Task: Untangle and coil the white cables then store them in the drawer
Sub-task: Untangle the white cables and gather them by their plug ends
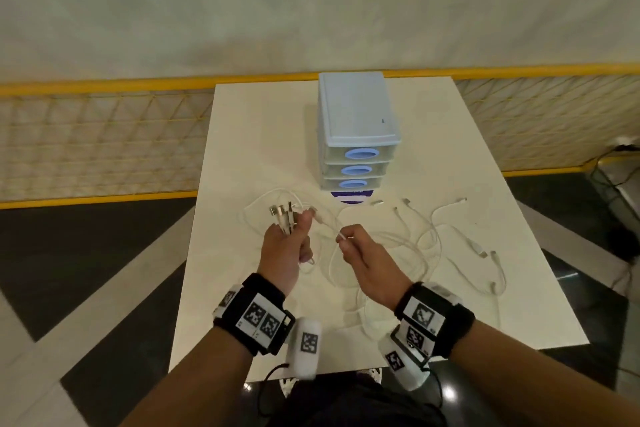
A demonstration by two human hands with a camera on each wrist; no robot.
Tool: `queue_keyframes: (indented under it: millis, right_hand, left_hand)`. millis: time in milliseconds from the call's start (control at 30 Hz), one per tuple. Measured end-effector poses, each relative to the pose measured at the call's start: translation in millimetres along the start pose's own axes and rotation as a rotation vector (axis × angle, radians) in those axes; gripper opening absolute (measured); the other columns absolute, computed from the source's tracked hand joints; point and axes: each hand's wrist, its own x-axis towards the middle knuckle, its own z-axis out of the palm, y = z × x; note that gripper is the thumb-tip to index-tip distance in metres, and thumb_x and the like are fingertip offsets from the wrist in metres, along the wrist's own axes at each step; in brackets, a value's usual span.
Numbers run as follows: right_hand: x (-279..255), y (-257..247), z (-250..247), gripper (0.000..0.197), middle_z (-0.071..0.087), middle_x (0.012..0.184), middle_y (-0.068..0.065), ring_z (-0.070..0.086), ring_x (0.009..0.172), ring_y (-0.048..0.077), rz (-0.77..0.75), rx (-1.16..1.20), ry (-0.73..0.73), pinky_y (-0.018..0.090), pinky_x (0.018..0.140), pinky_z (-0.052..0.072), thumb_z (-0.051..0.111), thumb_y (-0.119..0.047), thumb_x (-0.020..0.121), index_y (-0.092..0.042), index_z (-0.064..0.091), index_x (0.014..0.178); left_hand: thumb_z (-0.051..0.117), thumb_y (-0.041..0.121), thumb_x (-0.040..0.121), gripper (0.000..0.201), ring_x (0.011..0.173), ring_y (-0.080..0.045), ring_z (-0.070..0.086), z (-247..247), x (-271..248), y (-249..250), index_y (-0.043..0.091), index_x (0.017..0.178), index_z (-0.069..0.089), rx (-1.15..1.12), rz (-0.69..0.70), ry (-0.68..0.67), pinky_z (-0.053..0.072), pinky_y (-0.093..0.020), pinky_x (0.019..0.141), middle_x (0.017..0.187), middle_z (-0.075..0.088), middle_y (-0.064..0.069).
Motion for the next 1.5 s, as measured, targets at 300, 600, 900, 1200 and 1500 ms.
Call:
queue_keyframes:
  millis: [300, 600, 900, 1200, 1500]
  right_hand:
    - [-5, -5, 12, 0.012, 0.045, 0.053, -0.013, 0.045, 0.047, 0.006, -0.091, -0.034, 0.022, 0.014, 0.052, 0.031, 0.043, -0.025, 0.097, -0.016, 0.049, 0.104]
    - [-1, -13, 17, 0.016, 0.073, 0.09, 0.0, 0.067, 0.079, 0.017, -0.02, -0.05, 0.019, 0.036, 0.072, 0.052, 0.046, -0.028, 0.096, -0.014, 0.048, 0.09]
    - [0, -15, 21, 0.038, 0.069, 0.088, 0.015, 0.061, 0.076, 0.036, -0.033, -0.38, -0.169, 0.046, 0.069, 0.049, 0.03, -0.046, 0.096, -0.016, 0.053, 0.105]
    - [13, 29, -45, 0.041, 0.065, 0.098, 0.023, 0.059, 0.095, 0.037, 0.282, -0.562, -0.194, 0.032, 0.07, 0.032, 0.034, -0.042, 0.098, -0.007, 0.054, 0.095]
    - [25, 13, -30, 0.029, 0.064, 0.089, 0.025, 0.06, 0.082, 0.04, 0.23, -0.494, 0.093, 0.031, 0.063, 0.03, 0.033, -0.025, 0.1, -0.001, 0.049, 0.1]
  left_hand:
    - [0.069, 0.028, 0.076, 0.024, 0.045, -0.015, 0.035, 15, -13, -5, 0.022, 0.055, 0.061, 0.02, 0.004, -0.016, 0.03, -0.025, 0.044, 0.048, 0.038, 0.0]
    - [0.054, 0.025, 0.094, 0.036, 0.049, -0.013, 0.041, 25, -19, -6, 0.013, 0.06, 0.051, -0.038, -0.059, 0.089, 0.033, -0.031, 0.055, 0.053, 0.045, 0.001]
    - [0.056, 0.027, 0.094, 0.045, 0.038, -0.009, 0.027, 27, -19, 7, 0.019, 0.055, 0.034, -0.315, -0.098, 0.183, 0.034, -0.024, 0.047, 0.041, 0.026, 0.006]
    - [0.056, 0.01, 0.09, 0.021, 0.033, -0.008, 0.015, -49, 8, 59, 0.02, 0.073, 0.05, -0.404, -0.023, 0.4, 0.014, -0.017, 0.039, 0.04, 0.018, 0.009]
    - [0.073, 0.023, 0.081, 0.032, 0.031, -0.006, 0.027, -48, 0, 32, 0.016, 0.061, 0.049, 0.265, 0.028, 0.252, 0.024, -0.019, 0.037, 0.039, 0.036, 0.01]
